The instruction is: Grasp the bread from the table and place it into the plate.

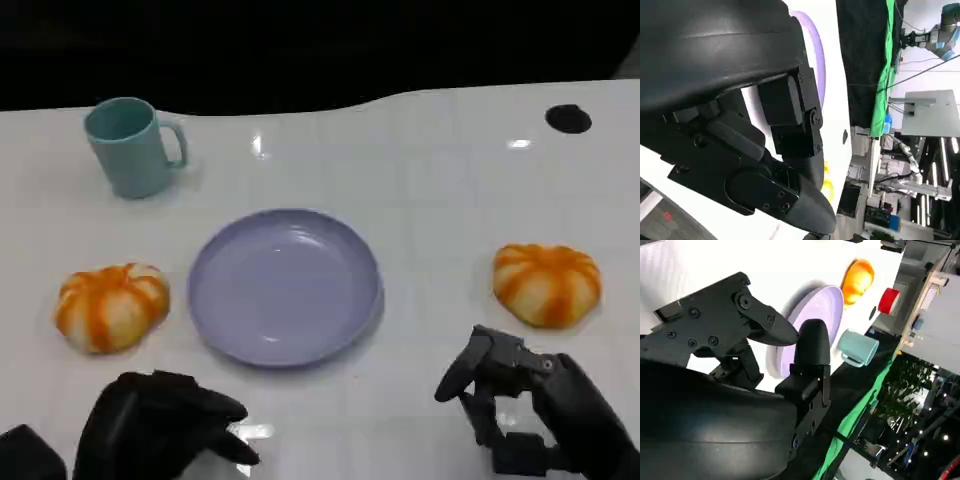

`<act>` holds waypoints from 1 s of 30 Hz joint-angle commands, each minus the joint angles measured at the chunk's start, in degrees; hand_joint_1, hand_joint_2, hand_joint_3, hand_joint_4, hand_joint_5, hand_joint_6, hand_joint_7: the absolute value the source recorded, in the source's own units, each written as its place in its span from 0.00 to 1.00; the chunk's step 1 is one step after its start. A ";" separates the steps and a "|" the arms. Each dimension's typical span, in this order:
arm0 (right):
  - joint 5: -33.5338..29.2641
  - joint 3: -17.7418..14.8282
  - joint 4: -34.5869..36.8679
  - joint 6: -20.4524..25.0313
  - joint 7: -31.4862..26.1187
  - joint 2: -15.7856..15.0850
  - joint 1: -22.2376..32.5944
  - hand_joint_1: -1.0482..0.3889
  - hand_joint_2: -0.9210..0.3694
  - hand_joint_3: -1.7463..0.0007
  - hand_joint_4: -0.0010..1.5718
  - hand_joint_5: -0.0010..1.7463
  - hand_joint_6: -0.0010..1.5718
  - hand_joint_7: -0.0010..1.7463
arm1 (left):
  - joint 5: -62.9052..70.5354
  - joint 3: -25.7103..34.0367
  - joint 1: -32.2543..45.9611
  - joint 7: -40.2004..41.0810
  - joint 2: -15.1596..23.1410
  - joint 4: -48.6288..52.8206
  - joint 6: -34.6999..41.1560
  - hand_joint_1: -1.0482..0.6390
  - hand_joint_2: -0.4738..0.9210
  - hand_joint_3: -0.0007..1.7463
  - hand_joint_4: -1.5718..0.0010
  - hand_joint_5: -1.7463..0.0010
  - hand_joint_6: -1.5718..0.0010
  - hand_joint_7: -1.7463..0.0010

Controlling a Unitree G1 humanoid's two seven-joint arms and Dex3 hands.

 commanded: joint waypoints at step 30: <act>1.65 -0.95 -0.05 -0.37 -0.40 0.26 -0.28 0.60 0.25 0.45 0.53 1.00 0.43 0.81 | -0.25 0.16 0.15 -0.55 0.85 -0.52 0.43 0.00 0.90 0.00 0.00 0.79 0.00 0.92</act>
